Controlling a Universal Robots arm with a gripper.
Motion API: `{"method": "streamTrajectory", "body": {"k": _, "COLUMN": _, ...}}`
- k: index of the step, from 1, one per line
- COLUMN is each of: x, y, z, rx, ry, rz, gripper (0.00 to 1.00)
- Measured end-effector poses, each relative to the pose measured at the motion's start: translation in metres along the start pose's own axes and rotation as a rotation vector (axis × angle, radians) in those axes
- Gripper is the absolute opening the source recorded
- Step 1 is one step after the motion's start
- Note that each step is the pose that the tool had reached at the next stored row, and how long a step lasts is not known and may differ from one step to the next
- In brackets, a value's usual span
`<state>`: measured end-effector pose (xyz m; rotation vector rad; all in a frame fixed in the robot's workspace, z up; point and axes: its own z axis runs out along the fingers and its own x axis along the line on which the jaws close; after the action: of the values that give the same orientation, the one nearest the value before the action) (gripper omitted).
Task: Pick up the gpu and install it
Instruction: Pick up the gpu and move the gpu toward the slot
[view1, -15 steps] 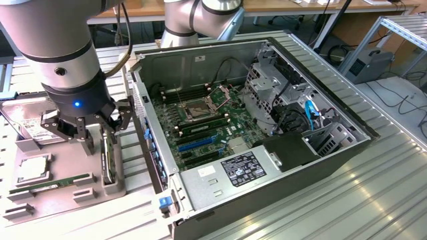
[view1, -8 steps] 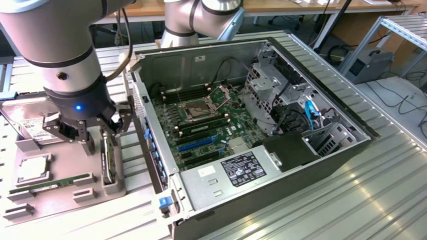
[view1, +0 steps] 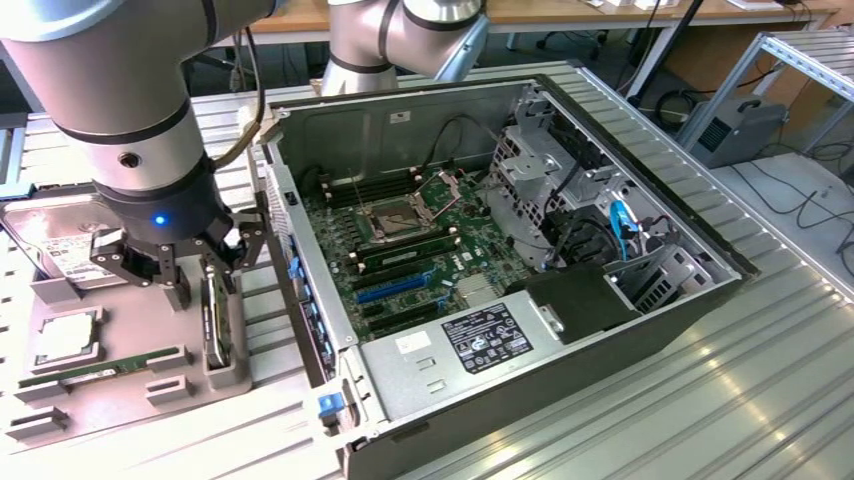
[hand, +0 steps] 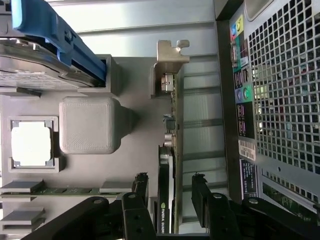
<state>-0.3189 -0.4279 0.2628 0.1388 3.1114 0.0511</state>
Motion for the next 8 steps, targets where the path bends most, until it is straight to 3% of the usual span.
{"method": "streamTrajectory", "body": {"k": 8, "x": 0.0011, "y": 0.0104, "z": 0.0055, "rx": 0.0001, "ry": -0.0003, "rz": 0.007, "gripper": 0.48}}
